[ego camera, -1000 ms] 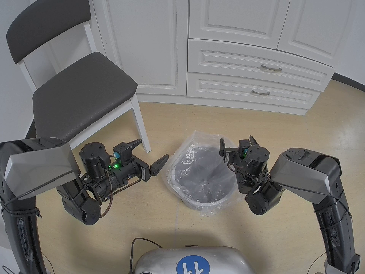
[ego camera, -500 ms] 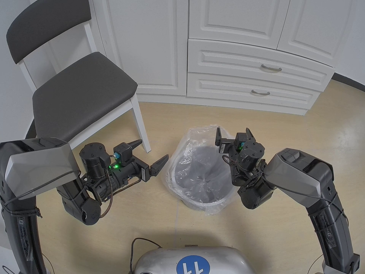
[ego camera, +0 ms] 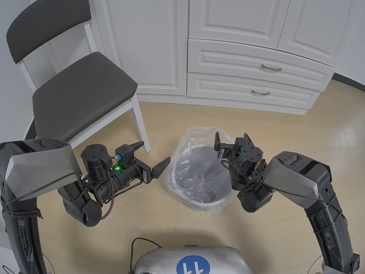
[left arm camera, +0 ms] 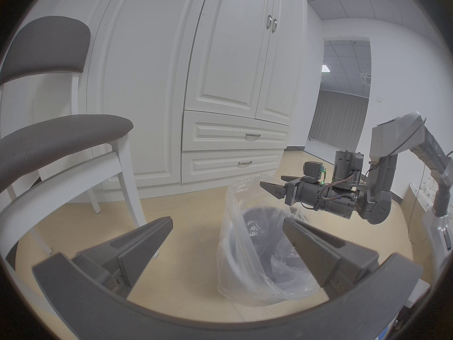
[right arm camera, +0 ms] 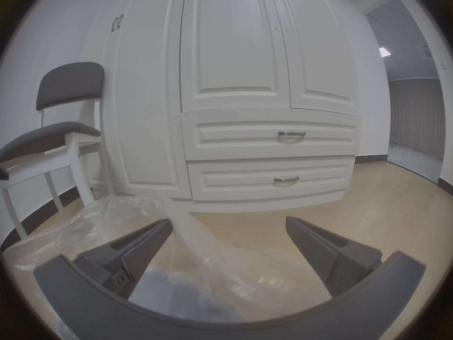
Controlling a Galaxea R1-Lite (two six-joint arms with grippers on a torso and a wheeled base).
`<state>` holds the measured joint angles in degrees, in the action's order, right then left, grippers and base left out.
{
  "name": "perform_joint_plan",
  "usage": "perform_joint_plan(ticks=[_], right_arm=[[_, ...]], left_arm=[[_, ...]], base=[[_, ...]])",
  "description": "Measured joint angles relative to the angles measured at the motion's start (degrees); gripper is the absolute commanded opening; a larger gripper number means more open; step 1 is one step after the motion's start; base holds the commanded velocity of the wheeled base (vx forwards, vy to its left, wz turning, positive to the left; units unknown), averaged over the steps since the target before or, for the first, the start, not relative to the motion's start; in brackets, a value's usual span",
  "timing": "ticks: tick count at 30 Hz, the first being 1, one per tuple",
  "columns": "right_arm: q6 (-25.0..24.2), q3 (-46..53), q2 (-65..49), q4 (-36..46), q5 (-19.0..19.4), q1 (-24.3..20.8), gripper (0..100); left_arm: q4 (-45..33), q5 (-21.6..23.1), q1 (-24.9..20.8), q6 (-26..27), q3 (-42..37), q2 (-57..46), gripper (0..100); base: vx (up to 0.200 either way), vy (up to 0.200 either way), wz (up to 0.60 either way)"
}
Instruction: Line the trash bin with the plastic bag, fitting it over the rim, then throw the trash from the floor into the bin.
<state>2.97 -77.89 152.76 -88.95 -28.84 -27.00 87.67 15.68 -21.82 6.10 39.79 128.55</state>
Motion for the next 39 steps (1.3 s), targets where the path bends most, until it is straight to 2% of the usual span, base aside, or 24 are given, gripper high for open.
perform_joint_plan(ticks=[10, 14, 16, 21, 30, 35, 39], right_arm=[[-0.2, 19.9, -16.0, -0.1, 2.9, -1.6, 100], [-0.4, 25.4, -22.2, 2.2, 3.6, -2.2, 100], [-0.5, 27.2, -24.4, 4.3, 3.8, -2.4, 100], [-1.7, 30.3, -29.1, 10.5, 4.3, -2.4, 100], [-6.5, 31.4, -33.5, 23.4, 6.6, -1.7, 100], [-8.2, 30.4, -33.4, 26.0, 7.3, -0.9, 100], [-10.0, 29.0, -32.1, 27.7, 7.9, -0.2, 100]], left_arm=[[-0.2, -0.1, -2.3, -0.4, -2.5, -2.4, 100], [-3.2, -0.3, -4.0, -0.8, -2.7, -4.2, 100], [-7.3, -0.4, -4.7, -1.0, -1.9, -5.2, 100], [-24.0, -1.4, -5.5, -2.2, 4.1, -8.0, 100], [-57.4, -4.2, -5.2, -9.8, 23.2, -10.8, 100], [-63.6, -4.8, -4.2, -11.9, 30.3, -9.8, 100], [-59.7, -5.1, -3.5, -13.1, 31.9, -7.5, 100]], base=[[0.0, 0.0, 0.0], [0.0, 0.0, 0.0], [0.0, 0.0, 0.0], [0.0, 0.0, 0.0], [0.0, 0.0, 0.0], [0.0, 0.0, 0.0], [0.0, 0.0, 0.0]])
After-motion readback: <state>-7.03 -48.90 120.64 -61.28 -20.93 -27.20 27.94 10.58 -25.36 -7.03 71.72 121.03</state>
